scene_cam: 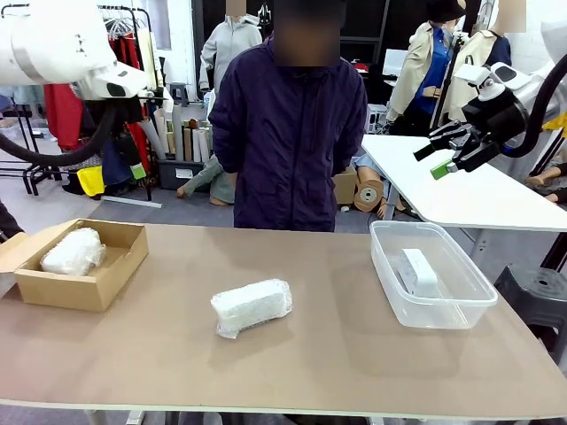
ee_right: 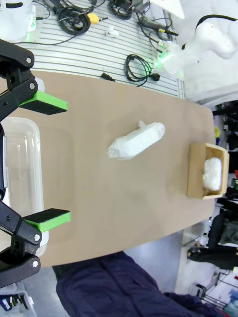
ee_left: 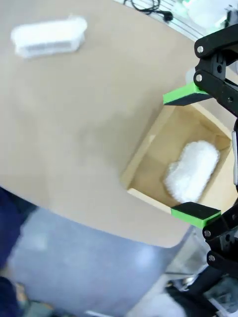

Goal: Separate and place wrapped and unwrapped clocks.
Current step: Pick up the Digital clock indicated by the person.

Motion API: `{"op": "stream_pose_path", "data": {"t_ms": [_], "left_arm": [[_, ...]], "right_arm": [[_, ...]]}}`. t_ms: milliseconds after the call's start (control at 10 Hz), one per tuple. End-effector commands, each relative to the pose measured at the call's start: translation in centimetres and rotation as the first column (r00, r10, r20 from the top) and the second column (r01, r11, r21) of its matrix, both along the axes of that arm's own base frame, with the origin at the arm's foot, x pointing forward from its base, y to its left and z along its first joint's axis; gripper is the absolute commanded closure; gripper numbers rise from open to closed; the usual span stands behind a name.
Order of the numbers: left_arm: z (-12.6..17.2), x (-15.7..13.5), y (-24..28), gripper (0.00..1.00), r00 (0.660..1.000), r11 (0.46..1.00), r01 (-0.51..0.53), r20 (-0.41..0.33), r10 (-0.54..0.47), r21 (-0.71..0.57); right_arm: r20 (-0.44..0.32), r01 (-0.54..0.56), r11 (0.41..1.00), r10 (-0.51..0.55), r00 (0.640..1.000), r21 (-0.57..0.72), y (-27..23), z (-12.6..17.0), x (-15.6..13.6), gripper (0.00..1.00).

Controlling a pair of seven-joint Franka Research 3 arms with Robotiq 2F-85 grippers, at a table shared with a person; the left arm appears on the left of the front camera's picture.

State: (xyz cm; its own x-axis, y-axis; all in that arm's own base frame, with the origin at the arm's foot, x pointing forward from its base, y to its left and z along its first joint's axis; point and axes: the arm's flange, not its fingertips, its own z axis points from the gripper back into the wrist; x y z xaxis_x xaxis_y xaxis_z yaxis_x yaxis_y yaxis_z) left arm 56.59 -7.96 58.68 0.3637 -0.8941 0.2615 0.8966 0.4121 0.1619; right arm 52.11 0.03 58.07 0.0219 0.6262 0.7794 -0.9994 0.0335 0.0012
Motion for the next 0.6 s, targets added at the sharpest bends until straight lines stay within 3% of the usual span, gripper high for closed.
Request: {"op": "stream_pose_path", "data": {"t_ms": [0, 200, 400, 500], "left_arm": [[0.6, -1.6, 2.7, 0.0, 0.956, 0.951, 0.285, -0.038, -0.291, -0.117], [1.7, -3.0, 4.4, 0.0, 0.86, 0.842, 0.505, 0.025, -0.51, -0.19], [0.6, -3.4, 5.9, 0.0, 0.794, 0.767, 0.607, 0.12, -0.596, -0.206], [0.2, -3.4, 6.8, 0.0, 0.763, 0.715, 0.646, 0.208, -0.611, -0.269]], "right_arm": [[0.009, -0.008, 1.0, 0.008, 1.0, -0.006, 0.0, -0.2, -0.5, 0.0], [0.009, -0.008, 1.0, 0.008, 1.0, -0.006, 0.0, -0.2, -0.5, 0.0], [0.009, -0.008, 1.0, 0.008, 1.0, -0.006, 0.0, -0.2, -0.5, 0.0], [0.009, -0.008, 1.0, 0.008, 1.0, -0.006, 0.0, -0.2, -0.5, 0.0]]}}
